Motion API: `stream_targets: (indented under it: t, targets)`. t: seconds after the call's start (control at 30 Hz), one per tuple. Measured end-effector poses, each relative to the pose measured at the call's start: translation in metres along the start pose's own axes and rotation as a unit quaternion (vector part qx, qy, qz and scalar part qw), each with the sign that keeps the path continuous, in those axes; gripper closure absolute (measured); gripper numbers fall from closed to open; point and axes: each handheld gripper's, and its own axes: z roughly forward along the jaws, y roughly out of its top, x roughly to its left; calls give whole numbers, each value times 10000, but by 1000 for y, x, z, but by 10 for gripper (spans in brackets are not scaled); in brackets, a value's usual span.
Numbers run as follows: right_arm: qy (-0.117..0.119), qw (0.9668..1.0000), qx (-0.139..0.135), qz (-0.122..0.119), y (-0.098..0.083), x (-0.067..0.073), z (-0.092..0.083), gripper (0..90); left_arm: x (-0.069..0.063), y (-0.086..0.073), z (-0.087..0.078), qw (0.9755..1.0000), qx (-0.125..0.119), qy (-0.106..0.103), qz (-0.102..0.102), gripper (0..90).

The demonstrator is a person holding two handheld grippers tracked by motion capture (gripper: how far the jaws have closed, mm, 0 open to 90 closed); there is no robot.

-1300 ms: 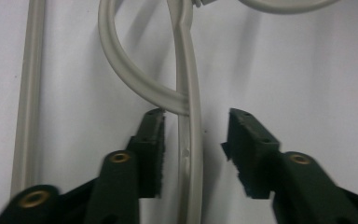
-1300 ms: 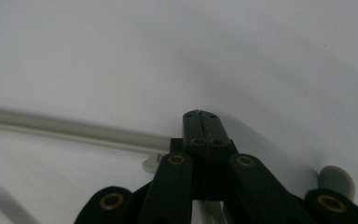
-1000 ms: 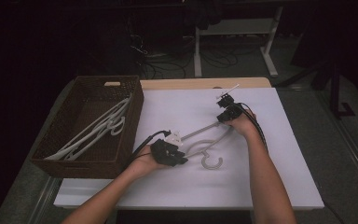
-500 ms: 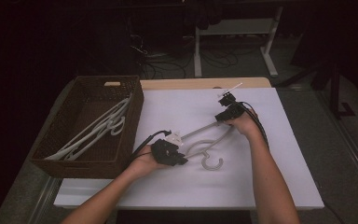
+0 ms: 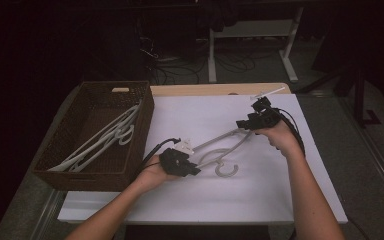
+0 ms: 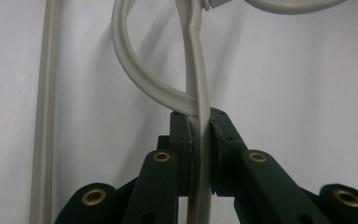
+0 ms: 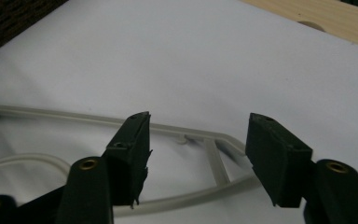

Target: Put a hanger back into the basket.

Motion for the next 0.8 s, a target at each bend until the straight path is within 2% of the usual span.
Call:
stream_targets:
  t: [0.2, 0.4, 0.6, 0.8]
  targets:
    - [-103, 9997, -207, -8, -14, 1, -25, 311, 1, 0, -5, 9998, -93, -1, -148, 815]
    - [-120, 9989, -459, -41, -37, 6, -46, 265, 4, 3, -13, 9991, -181, 33, -383, 816]
    - [-126, 9979, -620, -103, -64, 15, -53, 220, 4, 11, -22, 9975, -288, 106, -636, 816]
    - [-119, 9978, -654, -77, -87, 29, -49, 167, 3, 27, -36, 9967, -329, 186, -724, 816]
